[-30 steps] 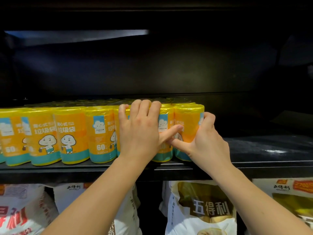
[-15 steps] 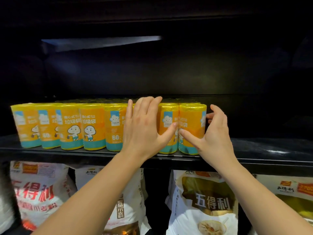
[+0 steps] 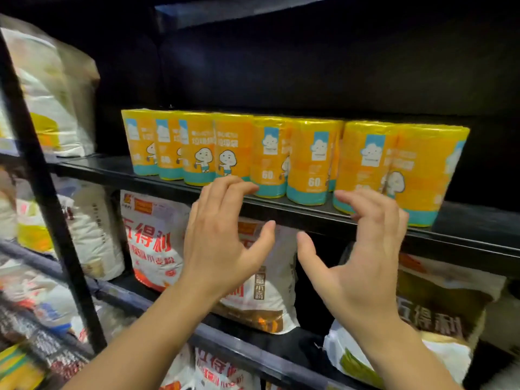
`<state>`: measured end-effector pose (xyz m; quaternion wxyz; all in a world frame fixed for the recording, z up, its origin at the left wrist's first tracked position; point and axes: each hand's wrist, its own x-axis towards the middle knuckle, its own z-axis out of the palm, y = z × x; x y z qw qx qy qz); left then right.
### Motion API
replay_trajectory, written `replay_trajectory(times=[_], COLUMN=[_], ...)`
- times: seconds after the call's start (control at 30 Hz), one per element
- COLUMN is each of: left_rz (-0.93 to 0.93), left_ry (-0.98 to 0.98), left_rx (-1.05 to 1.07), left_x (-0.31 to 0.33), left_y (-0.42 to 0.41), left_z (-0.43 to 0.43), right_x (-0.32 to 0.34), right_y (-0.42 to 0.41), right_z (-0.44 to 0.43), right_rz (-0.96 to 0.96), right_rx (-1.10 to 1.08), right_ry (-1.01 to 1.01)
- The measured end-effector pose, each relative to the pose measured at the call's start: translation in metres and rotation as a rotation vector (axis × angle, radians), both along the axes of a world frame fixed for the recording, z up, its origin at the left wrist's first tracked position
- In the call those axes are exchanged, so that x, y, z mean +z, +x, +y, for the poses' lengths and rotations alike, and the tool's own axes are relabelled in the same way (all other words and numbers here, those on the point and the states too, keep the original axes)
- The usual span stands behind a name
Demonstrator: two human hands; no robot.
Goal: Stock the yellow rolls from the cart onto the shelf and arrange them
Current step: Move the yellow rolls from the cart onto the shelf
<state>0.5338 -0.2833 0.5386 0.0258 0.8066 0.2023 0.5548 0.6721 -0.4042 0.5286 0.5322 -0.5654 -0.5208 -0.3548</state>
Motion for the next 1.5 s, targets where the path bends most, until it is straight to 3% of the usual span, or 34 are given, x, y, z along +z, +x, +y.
replay_trajectory(times=[0.37, 0.9, 1.3, 1.5], left_rz=[0.098, 0.173, -0.182, -0.262], left_ry=[-0.294, -0.839, -1.359, -1.579], left_rx=[0.217, 0.590, 0.833, 0.905], left_x=[-0.104, -0.253, -0.363, -0.413], left_y=[-0.175, -0.454, -0.558, -0.571], left_z=[0.086, 0.192, 0.233, 0.281], right_x=[-0.099, -0.226, -0.309, -0.379], right_y=[-0.145, -0.377, -0.484, -0.533], right_z=[0.118, 0.292, 0.409, 0.498], right_rz=[-0.021, 0.057, 0.045, -0.018], right_rx=[0.374, 0.657, 0.771, 0.786], right_ry=[-0.517, -1.009, -1.458, -1.604])
